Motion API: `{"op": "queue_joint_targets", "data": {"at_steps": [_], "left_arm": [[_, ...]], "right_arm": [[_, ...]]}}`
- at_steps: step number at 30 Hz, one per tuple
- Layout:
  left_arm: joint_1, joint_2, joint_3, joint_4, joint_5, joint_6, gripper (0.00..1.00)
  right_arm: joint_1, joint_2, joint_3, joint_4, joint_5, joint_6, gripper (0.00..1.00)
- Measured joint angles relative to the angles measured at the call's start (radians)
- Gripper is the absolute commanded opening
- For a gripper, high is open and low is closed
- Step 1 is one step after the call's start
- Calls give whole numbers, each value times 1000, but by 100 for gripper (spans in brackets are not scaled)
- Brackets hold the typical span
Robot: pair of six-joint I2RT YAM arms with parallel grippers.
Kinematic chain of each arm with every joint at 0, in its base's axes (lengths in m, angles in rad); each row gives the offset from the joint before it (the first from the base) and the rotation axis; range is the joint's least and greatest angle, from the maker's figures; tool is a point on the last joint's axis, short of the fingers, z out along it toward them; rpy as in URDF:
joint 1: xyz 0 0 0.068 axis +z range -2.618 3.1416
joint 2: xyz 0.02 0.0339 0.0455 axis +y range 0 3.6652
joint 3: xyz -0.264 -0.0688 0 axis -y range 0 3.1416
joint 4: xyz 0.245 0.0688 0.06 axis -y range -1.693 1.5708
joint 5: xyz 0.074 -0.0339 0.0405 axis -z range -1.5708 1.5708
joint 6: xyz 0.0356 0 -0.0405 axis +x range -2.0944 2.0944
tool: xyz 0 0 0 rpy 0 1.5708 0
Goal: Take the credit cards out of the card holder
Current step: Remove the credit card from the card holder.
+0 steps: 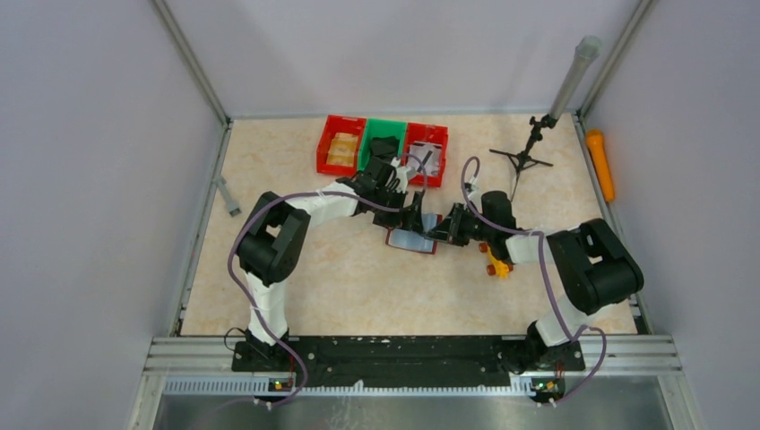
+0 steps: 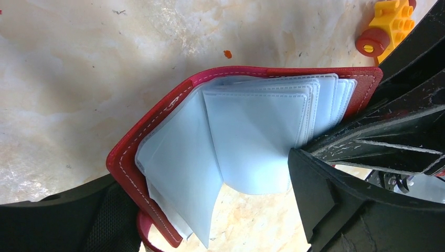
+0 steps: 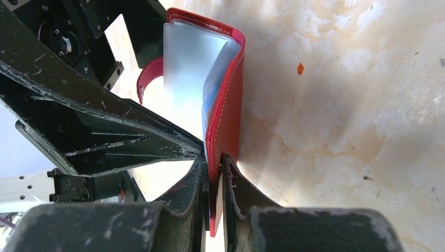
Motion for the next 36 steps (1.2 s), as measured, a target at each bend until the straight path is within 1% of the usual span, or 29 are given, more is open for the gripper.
{"op": "queue_joint_targets", "data": {"at_steps": [2,3,4,6,9,12,17,23,24,27,30,35,36], "left_arm": [[-1,0,0,-1,0,3,96],[-1,0,0,-1,0,3,93],[-1,1,3,-3,0,3,89],[-1,10,13,-9,5,3,76],[-4,40,37,-13,23,-2,57],[-6,55,42,-26,26,-11,48],[-6,66,48,-39,26,-24,44],[2,70,48,-37,33,-55,42],[6,70,45,-32,37,-62,42],[22,70,31,-14,59,-83,42],[31,71,24,-8,75,-98,41],[36,73,24,-7,82,-113,41],[37,74,24,-7,82,-114,41]], "right_arm": [[0,1,0,1,-4,0,1],[0,1,0,1,-4,0,5],[0,1,0,1,-4,0,9],[0,4,0,4,-3,0,14],[0,5,0,2,5,0,19],[0,5,0,0,19,0,23],[0,5,0,4,23,-1,29],[0,5,0,2,33,-4,39],[0,4,0,-2,39,-5,39],[0,-1,0,-21,57,-12,35],[0,-16,0,-41,77,-22,25],[0,-28,-1,-55,96,-28,24],[-1,-28,-1,-57,97,-28,22]]}}
